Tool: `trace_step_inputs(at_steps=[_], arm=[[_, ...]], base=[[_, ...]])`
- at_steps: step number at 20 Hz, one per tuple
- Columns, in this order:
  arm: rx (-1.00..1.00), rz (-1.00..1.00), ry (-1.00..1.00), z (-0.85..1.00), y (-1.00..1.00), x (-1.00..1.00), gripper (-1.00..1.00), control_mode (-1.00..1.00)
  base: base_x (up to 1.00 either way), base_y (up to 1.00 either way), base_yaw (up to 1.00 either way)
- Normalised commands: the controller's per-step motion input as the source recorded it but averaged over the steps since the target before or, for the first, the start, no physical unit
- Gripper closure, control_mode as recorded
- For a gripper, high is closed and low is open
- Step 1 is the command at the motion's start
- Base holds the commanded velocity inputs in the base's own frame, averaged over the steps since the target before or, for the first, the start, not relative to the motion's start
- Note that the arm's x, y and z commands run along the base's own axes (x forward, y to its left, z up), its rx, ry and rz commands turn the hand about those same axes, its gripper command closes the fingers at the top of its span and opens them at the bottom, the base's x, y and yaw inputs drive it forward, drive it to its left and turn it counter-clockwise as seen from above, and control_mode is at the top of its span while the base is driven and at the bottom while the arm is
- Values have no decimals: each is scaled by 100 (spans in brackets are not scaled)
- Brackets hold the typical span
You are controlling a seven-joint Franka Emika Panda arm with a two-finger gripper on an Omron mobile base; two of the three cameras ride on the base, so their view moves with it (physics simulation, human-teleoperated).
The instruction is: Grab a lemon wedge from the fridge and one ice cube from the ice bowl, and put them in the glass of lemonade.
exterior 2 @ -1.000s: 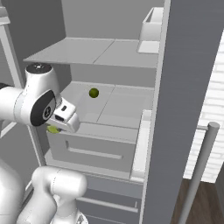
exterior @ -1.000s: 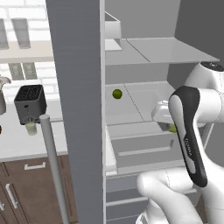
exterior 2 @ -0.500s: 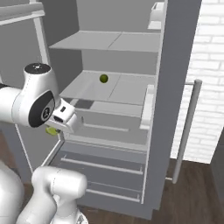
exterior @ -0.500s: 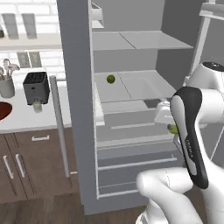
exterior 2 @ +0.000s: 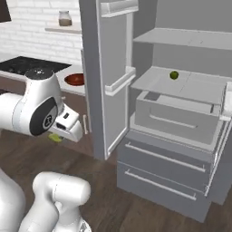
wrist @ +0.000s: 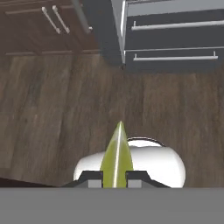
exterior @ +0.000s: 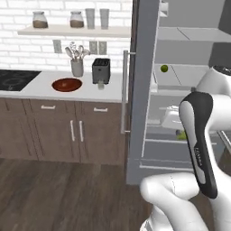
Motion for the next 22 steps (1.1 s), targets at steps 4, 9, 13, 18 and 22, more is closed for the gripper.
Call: trace_step_inputs(at_steps=[4, 9, 13, 18, 22], arm=[[0, 0, 0, 0, 0, 0, 100, 100], [0, 0, 0, 0, 0, 0, 100, 100], [0, 0, 0, 0, 0, 0, 100, 100], [0, 0, 0, 0, 0, 0, 100, 100], [0, 0, 0, 0, 0, 0, 100, 100]], base=[[16, 100, 44], [96, 100, 11], [100, 100, -6], [100, 71, -3], [100, 12, 13]])
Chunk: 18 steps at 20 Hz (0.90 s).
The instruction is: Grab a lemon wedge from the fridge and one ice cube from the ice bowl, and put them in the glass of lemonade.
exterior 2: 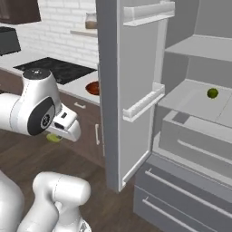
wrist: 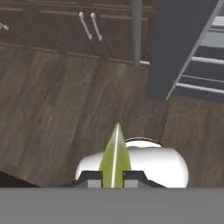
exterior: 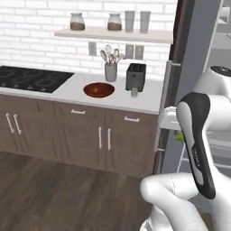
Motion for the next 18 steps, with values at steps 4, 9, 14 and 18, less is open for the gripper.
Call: trace_step_inputs(at_steps=[4, 9, 14, 18], arm=[[0, 0, 0, 0, 0, 0, 100, 100], [0, 0, 0, 0, 0, 0, 100, 100], [0, 0, 0, 0, 0, 0, 100, 100], [0, 0, 0, 0, 0, 0, 100, 100]], base=[[88, 31, -1], [49, 87, -32], [26, 81, -61], [74, 57, -69]])
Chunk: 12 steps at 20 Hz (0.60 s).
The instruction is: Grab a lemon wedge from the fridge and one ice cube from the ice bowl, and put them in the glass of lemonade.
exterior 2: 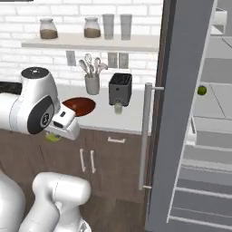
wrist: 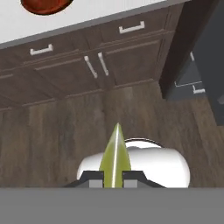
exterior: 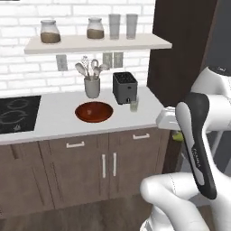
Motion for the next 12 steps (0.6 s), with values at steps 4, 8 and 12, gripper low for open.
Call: trace_step_inputs(at_steps=[4, 8, 12], arm=[[0, 0, 0, 0, 0, 0, 100, 100], [0, 0, 0, 0, 0, 0, 100, 100], [0, 0, 0, 0, 0, 0, 100, 100]], base=[[90, 57, -58], [69, 67, -34], [66, 42, -18]])
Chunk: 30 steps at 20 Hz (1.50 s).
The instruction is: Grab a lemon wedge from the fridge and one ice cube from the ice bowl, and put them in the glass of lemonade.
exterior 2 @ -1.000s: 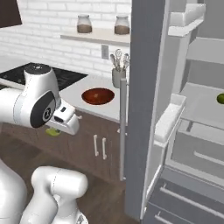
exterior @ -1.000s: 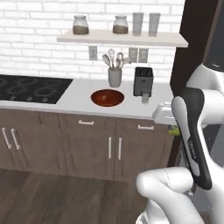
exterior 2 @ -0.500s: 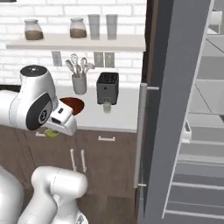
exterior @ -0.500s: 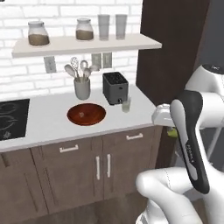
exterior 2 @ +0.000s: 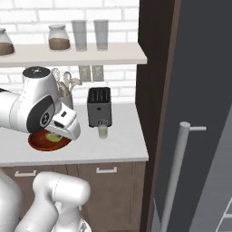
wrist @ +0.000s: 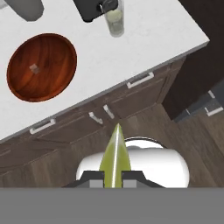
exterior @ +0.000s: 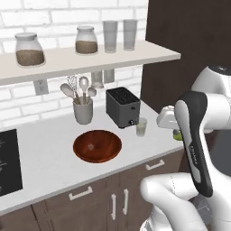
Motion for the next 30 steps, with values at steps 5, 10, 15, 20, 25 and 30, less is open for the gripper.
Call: trace_step_inputs(at_steps=[5, 10, 15, 20, 25, 30], arm=[[0, 0, 0, 0, 0, 0, 100, 100], [0, 0, 0, 0, 0, 0, 100, 100], [0, 0, 0, 0, 0, 0, 100, 100], [0, 0, 0, 1, 0, 3, 100, -100], [-22, 2, -26, 48, 30, -8, 100, -100], [-9, 5, -5, -5, -6, 65, 100, -100]], base=[[73, 3, -13], [31, 0, -8], [0, 0, 0], [1, 0, 0], [0, 0, 0], [0, 0, 0]])
